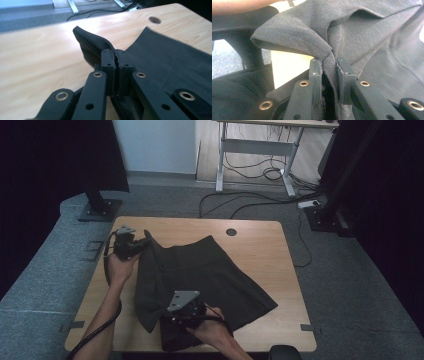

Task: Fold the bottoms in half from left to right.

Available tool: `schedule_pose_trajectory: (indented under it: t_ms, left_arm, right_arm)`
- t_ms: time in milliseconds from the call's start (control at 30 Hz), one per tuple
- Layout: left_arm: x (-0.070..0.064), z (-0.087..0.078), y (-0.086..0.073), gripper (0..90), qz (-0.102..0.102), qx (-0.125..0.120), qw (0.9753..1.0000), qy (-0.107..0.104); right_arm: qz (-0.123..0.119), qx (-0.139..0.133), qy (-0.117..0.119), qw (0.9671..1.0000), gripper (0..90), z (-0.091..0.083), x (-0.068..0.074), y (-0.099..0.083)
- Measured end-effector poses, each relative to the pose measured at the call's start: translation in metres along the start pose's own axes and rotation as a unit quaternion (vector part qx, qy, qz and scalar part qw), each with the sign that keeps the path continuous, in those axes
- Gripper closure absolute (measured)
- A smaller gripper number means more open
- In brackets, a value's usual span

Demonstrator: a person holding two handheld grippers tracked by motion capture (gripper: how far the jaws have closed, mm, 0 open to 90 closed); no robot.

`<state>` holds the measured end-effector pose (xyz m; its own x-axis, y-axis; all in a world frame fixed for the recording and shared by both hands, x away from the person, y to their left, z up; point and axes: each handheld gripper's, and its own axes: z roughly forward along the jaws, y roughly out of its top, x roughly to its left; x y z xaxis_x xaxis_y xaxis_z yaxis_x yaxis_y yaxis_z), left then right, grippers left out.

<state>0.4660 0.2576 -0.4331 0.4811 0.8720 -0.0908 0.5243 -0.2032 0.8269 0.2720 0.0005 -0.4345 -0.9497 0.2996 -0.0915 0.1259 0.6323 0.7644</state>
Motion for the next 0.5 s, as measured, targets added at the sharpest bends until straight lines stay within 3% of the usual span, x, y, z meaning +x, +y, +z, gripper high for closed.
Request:
schedule_pose_trajectory:
  t_ms: [300, 333, 367, 400, 433, 467, 500]
  left_arm:
    - [-0.05, 0.021, 0.049, 85.8, 0.047, -0.019, 0.9985, -0.02]
    - [-0.05, 0.021, 0.049, 85.8, 0.047, -0.019, 0.9985, -0.02]
    - [-0.061, 0.027, 0.058, 85.8, 0.058, -0.022, 0.9978, -0.023]
    - [-0.061, 0.027, 0.058, 85.7, 0.058, -0.022, 0.9978, -0.023]
    - [-0.072, 0.033, 0.067, 85.8, 0.071, -0.023, 0.9969, -0.023]
    - [-0.072, 0.033, 0.067, 85.8, 0.071, -0.023, 0.9969, -0.023]
    - [-0.082, 0.04, 0.074, 85.8, 0.079, -0.023, 0.9962, -0.027]
  right_arm:
    - [0.026, -0.02, -0.058, 0.9978, 76.4, -0.059, -0.023, -0.026]
    - [0.026, -0.02, -0.058, 0.9978, 76.4, -0.059, -0.023, -0.026]
    - [0.034, -0.023, -0.07, 0.9967, 76.4, -0.07, -0.028, -0.032]
    - [0.037, -0.023, -0.076, 0.9962, 76.4, -0.075, -0.03, -0.035]
    - [0.041, -0.023, -0.081, 0.9956, 76.4, -0.08, -0.032, -0.038]
    - [0.041, -0.023, -0.081, 0.9956, 76.4, -0.08, -0.032, -0.038]
    - [0.049, -0.025, -0.091, 0.9944, 76.4, -0.089, -0.036, -0.044]
